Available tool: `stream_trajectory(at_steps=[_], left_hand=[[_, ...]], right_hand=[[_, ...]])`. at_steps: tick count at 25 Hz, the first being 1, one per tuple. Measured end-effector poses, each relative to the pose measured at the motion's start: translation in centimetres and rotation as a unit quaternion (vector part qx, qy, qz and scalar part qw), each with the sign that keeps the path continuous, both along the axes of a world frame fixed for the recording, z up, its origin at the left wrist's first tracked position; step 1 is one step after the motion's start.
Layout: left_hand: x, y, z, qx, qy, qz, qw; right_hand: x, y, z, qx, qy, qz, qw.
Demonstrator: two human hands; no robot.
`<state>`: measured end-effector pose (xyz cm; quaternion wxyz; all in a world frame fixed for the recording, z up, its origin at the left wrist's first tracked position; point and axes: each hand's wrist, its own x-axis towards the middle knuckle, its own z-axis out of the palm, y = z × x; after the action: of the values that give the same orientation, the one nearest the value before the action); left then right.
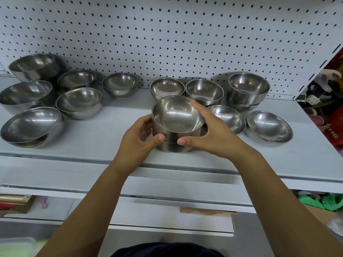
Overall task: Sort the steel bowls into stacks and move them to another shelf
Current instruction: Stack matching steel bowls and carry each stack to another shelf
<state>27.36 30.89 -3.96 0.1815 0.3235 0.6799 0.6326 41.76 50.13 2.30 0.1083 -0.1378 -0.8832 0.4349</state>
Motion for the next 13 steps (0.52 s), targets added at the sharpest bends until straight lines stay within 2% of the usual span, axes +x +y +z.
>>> stream_trajectory(at_steps=[4,7,10,13], left_hand=[[0.3,0.2,-0.1,0.005,0.006,0.001,1.0],[1.3,0.1,0.0,0.017,0.022,0.013,1.0],[3.9,1.6,0.5,0.042,0.028,0.037,0.998],[6.0,3.8,0.6,0.065,0.024,0.109,0.992]], right_hand=[[0.0,0.5,-0.3,0.017,-0.01,0.011,1.0],[0.5,1.0,-0.2,-0.053,0.05,0.008,0.997],[1.4,2.8,0.4,-0.108,0.136,-0.062,0.983],[2.3,5.2,1.3,-0.084,0.158,-0.159,0.971]])
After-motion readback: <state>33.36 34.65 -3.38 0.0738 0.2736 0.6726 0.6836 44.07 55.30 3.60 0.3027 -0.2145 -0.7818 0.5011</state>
